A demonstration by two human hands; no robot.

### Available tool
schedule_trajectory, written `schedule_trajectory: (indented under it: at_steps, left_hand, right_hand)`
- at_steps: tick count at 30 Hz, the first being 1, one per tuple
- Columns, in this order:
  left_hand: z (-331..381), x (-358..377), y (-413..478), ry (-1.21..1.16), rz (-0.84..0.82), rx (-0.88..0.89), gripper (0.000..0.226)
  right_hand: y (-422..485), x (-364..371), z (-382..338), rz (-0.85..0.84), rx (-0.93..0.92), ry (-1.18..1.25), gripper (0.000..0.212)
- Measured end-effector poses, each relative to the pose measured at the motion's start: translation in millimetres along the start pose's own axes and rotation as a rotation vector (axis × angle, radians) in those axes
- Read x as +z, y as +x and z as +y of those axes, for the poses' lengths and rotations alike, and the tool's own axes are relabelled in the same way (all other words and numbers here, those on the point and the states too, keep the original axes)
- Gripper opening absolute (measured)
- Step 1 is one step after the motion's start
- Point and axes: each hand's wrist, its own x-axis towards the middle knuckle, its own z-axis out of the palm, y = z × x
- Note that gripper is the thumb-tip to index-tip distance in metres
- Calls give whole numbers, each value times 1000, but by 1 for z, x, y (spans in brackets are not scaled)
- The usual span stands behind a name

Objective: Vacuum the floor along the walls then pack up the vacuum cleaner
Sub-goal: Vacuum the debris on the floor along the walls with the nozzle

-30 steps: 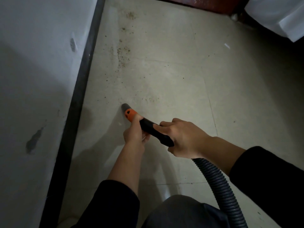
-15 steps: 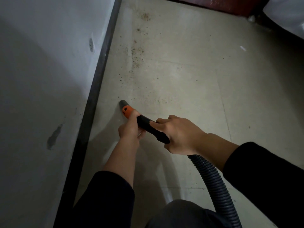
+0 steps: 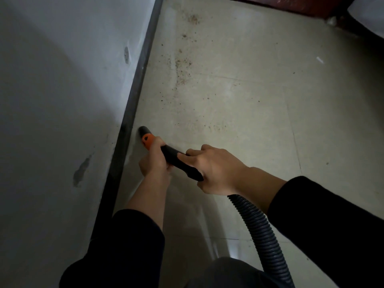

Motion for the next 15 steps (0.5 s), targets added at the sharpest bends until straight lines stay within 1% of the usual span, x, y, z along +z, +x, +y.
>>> schedule_trajectory:
  at_steps: [4,7,9,15]
  left_hand:
    - [4,-2,6,-15,18,16,21]
    - [5,-1,8,-15,21,22,25]
    - [5,1,8,0,5,23,23]
    - [0,9,1,61,-77,2,35]
  right_hand:
    - [7,3,-2,8,-2,10,67]
    - [10,3,-2,6,5,3,65]
    - [9,2,0,6,15,-10,64]
    - [-5,-2,10,-2,57,-37,61]
